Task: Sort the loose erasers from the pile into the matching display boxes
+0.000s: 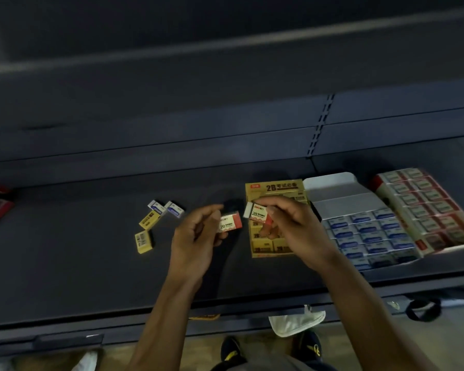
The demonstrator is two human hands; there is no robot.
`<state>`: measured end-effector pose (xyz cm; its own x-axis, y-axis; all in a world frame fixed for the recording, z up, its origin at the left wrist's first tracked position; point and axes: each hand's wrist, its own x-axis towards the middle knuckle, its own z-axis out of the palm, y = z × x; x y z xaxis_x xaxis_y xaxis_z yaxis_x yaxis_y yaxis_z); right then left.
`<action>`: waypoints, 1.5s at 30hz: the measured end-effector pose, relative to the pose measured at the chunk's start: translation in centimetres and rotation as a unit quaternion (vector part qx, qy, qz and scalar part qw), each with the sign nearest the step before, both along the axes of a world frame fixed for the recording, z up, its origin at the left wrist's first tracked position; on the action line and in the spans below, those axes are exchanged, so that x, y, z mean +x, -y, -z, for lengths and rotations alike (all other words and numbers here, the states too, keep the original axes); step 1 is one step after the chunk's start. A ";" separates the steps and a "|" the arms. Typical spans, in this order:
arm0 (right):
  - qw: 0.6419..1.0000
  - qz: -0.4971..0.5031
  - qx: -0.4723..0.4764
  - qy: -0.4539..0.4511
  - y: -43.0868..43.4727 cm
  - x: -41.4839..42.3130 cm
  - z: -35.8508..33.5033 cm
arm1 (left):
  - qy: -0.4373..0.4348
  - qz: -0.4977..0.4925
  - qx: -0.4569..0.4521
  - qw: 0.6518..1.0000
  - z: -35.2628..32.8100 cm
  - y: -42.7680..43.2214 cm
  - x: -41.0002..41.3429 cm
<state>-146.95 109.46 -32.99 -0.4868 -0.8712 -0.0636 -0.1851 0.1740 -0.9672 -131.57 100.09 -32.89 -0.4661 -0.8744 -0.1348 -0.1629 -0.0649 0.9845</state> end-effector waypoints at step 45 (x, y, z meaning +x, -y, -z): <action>0.915 0.101 0.187 -0.343 -22.3 -22.9 1.6 | 0.113 0.220 -0.149 0.957 0.5 -17.6 -20.5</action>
<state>-169.87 131.78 -34.63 -0.6728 -0.7386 0.0420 -0.6533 0.5665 -0.5023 -152.11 117.67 -33.38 -0.7864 -0.6157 -0.0503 -0.3210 0.3378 0.8848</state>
